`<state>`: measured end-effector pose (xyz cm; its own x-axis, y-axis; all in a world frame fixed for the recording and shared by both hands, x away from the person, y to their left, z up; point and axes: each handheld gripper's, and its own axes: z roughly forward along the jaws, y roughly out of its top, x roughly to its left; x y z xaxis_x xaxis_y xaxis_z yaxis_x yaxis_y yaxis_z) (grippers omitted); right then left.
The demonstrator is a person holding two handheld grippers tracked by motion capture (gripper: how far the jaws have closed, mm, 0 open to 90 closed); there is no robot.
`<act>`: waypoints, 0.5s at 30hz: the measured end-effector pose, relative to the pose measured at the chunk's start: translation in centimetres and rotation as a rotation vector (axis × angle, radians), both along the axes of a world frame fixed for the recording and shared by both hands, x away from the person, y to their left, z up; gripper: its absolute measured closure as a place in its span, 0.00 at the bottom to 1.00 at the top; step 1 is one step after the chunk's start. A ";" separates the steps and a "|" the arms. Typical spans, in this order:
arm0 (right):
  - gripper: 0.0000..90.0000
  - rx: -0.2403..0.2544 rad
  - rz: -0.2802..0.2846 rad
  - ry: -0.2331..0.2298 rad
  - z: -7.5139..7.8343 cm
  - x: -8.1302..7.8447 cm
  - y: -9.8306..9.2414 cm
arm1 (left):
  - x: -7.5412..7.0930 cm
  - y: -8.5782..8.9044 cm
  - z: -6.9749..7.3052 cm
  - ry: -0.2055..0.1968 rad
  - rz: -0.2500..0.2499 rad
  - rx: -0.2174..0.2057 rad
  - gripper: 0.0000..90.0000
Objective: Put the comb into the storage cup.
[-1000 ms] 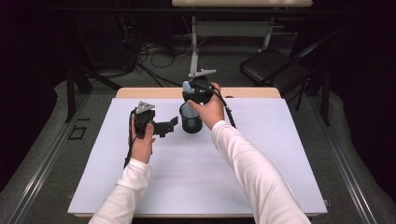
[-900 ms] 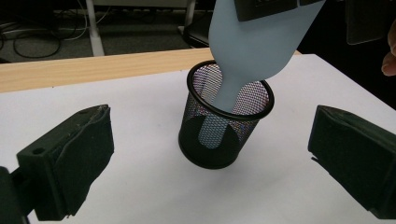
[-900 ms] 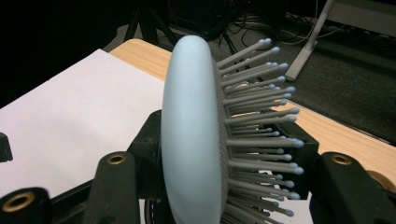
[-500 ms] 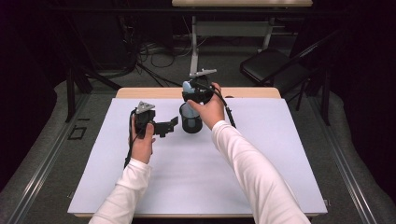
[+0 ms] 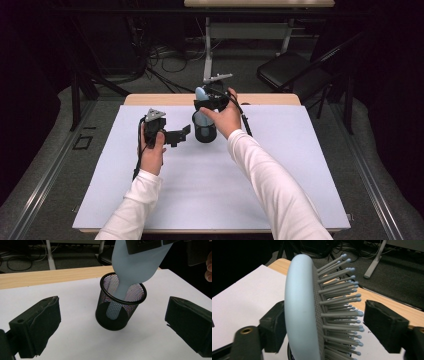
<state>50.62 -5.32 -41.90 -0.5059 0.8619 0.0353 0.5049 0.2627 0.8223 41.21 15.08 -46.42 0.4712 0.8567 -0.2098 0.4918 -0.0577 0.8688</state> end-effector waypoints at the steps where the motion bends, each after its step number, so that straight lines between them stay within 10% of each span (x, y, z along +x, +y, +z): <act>1: 0.19 -0.003 -0.002 0.000 0.0 0.0 0.0 | 0.0 0.0 0.0 0.000 0.001 0.000 0.01; 15: 0.00 -0.021 -0.025 -0.006 0.3 0.0 -0.2 | 0.0 0.1 0.0 0.001 0.004 -0.004 0.01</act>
<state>50.63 -5.48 -41.58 -0.4845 0.8747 0.0147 0.5069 0.2670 0.8196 41.23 15.18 -46.40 0.4674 0.8579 -0.2133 0.4927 -0.0525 0.8686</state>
